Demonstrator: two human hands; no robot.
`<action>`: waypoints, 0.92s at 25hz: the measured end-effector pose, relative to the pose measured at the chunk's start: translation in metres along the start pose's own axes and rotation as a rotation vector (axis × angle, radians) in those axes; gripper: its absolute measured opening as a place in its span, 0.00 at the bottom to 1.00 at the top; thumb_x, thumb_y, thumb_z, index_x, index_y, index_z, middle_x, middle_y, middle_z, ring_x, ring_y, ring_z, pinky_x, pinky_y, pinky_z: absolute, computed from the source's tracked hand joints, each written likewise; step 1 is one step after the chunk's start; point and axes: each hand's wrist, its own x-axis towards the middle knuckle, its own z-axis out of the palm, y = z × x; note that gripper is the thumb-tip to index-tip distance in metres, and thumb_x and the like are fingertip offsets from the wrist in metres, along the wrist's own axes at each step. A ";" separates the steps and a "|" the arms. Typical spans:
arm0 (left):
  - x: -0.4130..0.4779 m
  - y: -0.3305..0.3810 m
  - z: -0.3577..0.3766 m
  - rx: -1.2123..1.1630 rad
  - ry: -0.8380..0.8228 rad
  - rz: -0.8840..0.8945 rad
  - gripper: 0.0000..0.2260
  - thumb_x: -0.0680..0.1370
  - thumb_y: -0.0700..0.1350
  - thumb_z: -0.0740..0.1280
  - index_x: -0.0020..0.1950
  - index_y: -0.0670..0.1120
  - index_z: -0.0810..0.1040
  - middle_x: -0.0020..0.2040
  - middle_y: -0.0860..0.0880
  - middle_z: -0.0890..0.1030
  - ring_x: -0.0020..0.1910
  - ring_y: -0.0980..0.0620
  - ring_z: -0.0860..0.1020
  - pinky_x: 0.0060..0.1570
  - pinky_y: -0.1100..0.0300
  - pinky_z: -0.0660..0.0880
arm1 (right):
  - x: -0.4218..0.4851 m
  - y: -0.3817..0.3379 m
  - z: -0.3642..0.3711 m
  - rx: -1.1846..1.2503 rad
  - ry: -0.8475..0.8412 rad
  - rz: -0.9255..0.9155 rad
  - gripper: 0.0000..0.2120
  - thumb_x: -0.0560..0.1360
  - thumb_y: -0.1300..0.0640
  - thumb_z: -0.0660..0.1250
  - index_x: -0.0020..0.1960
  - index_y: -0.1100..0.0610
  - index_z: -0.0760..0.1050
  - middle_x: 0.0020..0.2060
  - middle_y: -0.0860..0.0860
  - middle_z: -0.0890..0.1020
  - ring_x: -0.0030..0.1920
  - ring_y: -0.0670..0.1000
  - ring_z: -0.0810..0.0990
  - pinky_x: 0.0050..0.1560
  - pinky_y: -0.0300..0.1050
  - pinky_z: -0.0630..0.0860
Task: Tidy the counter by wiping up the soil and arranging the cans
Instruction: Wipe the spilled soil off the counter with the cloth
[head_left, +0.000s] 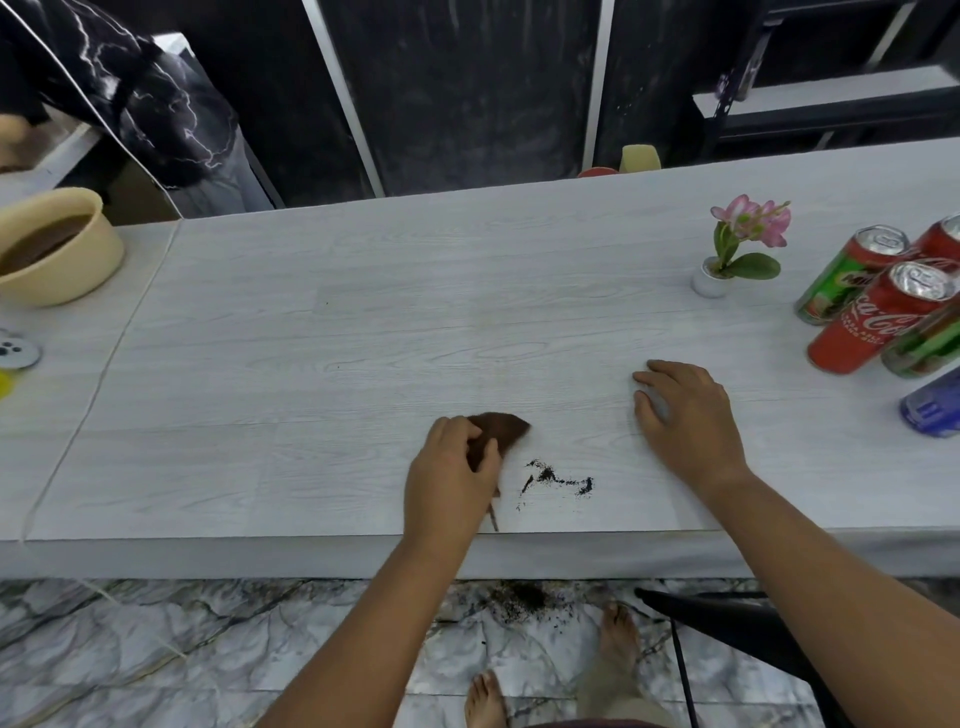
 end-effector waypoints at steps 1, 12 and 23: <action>0.009 -0.008 -0.006 0.020 0.017 -0.003 0.07 0.80 0.47 0.74 0.52 0.47 0.78 0.48 0.56 0.75 0.39 0.56 0.75 0.35 0.73 0.66 | 0.000 0.000 0.001 0.004 -0.001 -0.002 0.13 0.78 0.59 0.76 0.62 0.55 0.87 0.64 0.54 0.85 0.66 0.57 0.79 0.64 0.53 0.72; 0.023 0.001 0.019 0.148 -0.083 0.297 0.13 0.80 0.54 0.75 0.63 0.50 0.85 0.54 0.55 0.82 0.53 0.53 0.79 0.44 0.57 0.79 | 0.002 -0.008 -0.008 0.061 -0.078 0.061 0.14 0.79 0.60 0.75 0.64 0.56 0.86 0.67 0.55 0.84 0.70 0.60 0.79 0.70 0.56 0.71; 0.029 -0.117 -0.040 0.230 0.014 0.175 0.18 0.86 0.52 0.63 0.73 0.46 0.81 0.73 0.47 0.80 0.73 0.46 0.75 0.75 0.47 0.73 | 0.033 -0.144 0.009 0.204 -0.573 -0.550 0.20 0.81 0.51 0.75 0.72 0.49 0.82 0.70 0.48 0.83 0.71 0.52 0.76 0.72 0.50 0.72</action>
